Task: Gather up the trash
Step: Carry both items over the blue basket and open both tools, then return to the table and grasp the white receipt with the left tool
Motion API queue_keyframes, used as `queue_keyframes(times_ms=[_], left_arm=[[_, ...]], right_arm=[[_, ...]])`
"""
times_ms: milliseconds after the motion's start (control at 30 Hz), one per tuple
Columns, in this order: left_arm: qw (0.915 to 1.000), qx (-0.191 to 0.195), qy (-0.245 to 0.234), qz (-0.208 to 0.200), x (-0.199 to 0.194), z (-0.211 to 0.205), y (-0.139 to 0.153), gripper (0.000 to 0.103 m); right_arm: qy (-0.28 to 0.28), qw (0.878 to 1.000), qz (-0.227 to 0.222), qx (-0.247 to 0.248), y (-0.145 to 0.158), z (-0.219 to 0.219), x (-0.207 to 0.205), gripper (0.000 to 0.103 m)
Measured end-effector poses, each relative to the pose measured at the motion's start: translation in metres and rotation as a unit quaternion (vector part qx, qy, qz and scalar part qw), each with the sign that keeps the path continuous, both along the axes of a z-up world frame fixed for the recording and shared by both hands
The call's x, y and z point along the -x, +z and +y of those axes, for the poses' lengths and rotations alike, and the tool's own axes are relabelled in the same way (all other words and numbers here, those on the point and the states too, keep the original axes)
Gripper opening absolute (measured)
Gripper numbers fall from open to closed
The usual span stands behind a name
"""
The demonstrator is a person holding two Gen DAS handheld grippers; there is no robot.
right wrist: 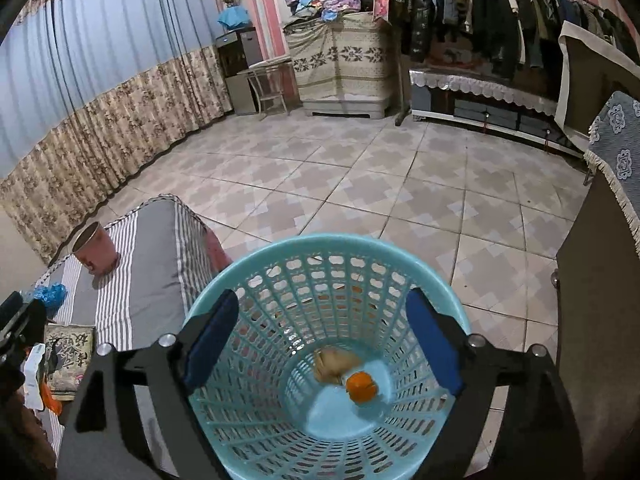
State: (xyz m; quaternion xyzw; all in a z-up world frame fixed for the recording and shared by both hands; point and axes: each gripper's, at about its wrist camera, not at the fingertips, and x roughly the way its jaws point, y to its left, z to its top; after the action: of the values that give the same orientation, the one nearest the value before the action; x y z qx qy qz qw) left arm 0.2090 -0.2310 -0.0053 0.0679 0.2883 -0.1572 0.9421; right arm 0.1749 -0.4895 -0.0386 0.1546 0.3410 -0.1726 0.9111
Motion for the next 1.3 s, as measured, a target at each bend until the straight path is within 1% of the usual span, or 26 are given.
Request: queue_keyframes(times_ms=[200,267,400,500,600,767,967,1033,1100,1200,1300], left_arm=[[0.9995,0.003,0.032,0.005,0.001,0.038,-0.001,0.097],[0.9990,0.002,0.044,0.006,0.002,0.051,-0.002,0.097],[0.9978,-0.001,0.066,0.011,0.004,0.084,-0.007,0.097],[0.9960,-0.008,0.088,0.012,0.006,0.107,-0.011,0.097],[0.9933,-0.005,0.114,0.018,0.009,0.137,-0.018,0.097],[0.9868,-0.002,0.158,0.037,0.010,0.187,-0.032,0.097],[0.9784,0.009,0.195,0.067,0.014,0.232,-0.056,0.097],[0.9762,0.010,0.203,0.075,0.017,0.243,-0.064,0.097],[0.9736,0.015,0.208,0.092,0.016,0.257,-0.072,0.097],[0.9705,0.021,0.215,0.107,0.013,0.266,-0.078,0.097],[0.9689,0.031,0.221,0.108,0.011,0.271,-0.076,0.097]], right_arm=[[0.004,1.000,-0.013,0.007,0.003,0.008,-0.001,0.094],[0.007,1.000,-0.018,0.011,0.005,0.013,-0.003,0.094],[0.020,0.999,-0.032,0.002,0.007,0.029,-0.008,0.094],[0.028,0.999,-0.039,0.009,0.009,0.042,-0.009,0.094],[0.043,0.998,-0.054,0.017,0.013,0.063,-0.014,0.094],[0.068,0.996,-0.062,0.022,0.011,0.098,-0.024,0.094],[0.107,0.993,-0.048,0.029,0.003,0.137,-0.037,0.094],[0.121,0.991,-0.038,0.033,-0.001,0.150,-0.041,0.094],[0.132,0.990,-0.031,0.038,-0.004,0.160,-0.043,0.094],[0.143,0.988,-0.020,0.053,-0.009,0.174,-0.044,0.094],[0.149,0.987,-0.012,0.054,-0.011,0.183,-0.046,0.094]])
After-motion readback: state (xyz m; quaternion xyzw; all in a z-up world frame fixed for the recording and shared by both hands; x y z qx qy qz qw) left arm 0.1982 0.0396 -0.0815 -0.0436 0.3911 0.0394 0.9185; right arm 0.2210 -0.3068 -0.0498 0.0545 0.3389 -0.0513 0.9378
